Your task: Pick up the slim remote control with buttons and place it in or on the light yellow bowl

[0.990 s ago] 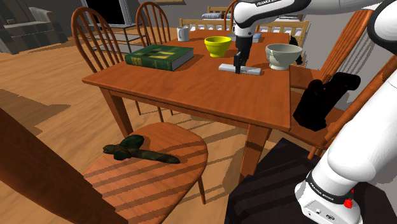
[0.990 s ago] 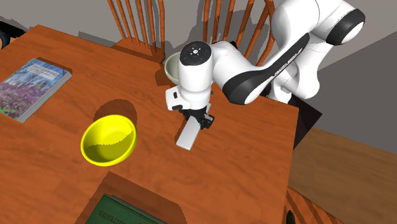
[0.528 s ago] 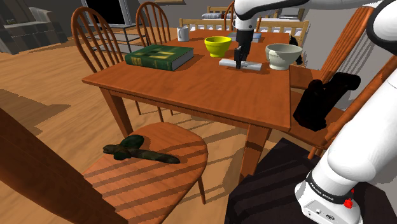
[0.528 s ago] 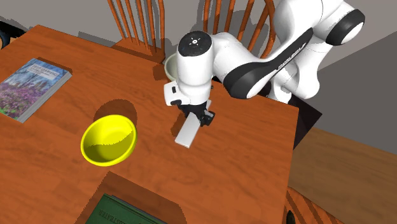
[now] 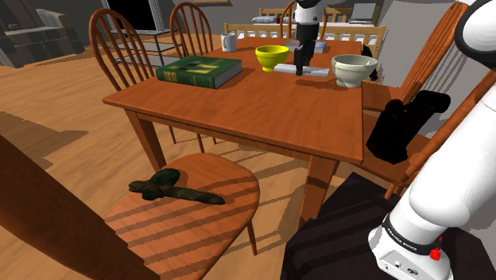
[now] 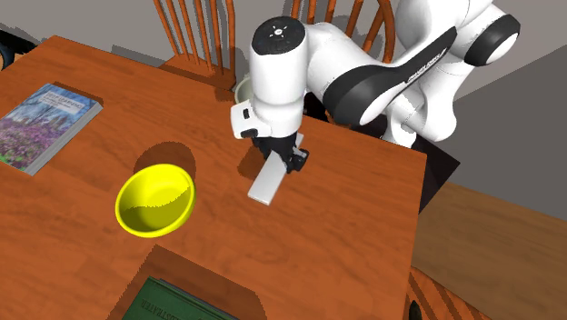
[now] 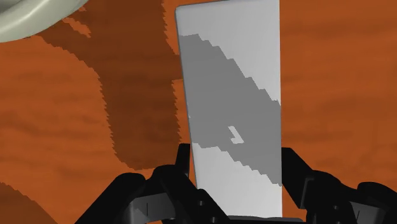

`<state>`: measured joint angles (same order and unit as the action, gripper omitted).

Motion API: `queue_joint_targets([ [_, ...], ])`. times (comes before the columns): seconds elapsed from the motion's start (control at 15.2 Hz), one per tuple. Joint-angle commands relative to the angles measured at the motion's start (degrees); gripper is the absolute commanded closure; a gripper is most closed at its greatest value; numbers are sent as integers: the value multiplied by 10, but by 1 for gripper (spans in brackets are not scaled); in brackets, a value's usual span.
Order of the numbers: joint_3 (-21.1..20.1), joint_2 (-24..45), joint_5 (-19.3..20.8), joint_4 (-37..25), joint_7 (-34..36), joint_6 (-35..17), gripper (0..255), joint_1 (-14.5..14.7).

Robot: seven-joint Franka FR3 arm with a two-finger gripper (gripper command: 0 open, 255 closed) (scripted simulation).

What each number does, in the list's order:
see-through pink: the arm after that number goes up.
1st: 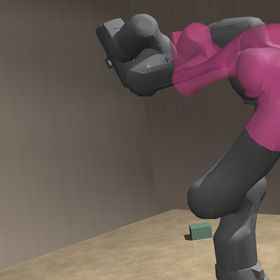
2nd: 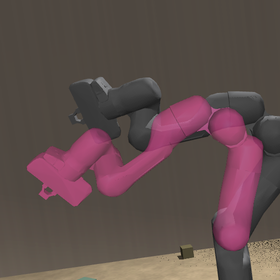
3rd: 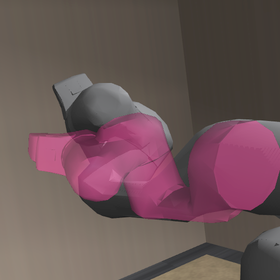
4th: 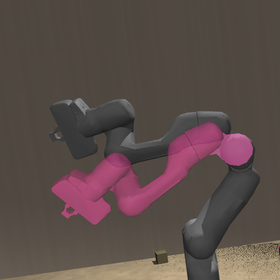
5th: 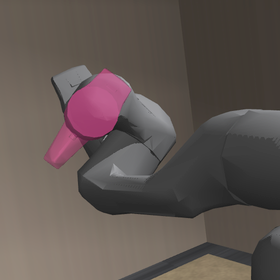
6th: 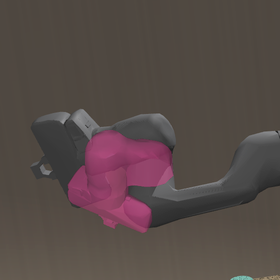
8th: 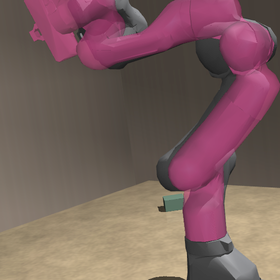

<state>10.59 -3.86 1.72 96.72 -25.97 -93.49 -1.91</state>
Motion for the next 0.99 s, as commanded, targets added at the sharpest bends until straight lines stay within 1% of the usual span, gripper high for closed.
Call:
queue_joint_targets([
  [0.0,0,4,-1,-21,-1,18,255,0],
  [0.46,1,22,-4,-97,-5,76,255,-1],
  [0.92,4,49,-9,-187,-9,139,255,-3],
])
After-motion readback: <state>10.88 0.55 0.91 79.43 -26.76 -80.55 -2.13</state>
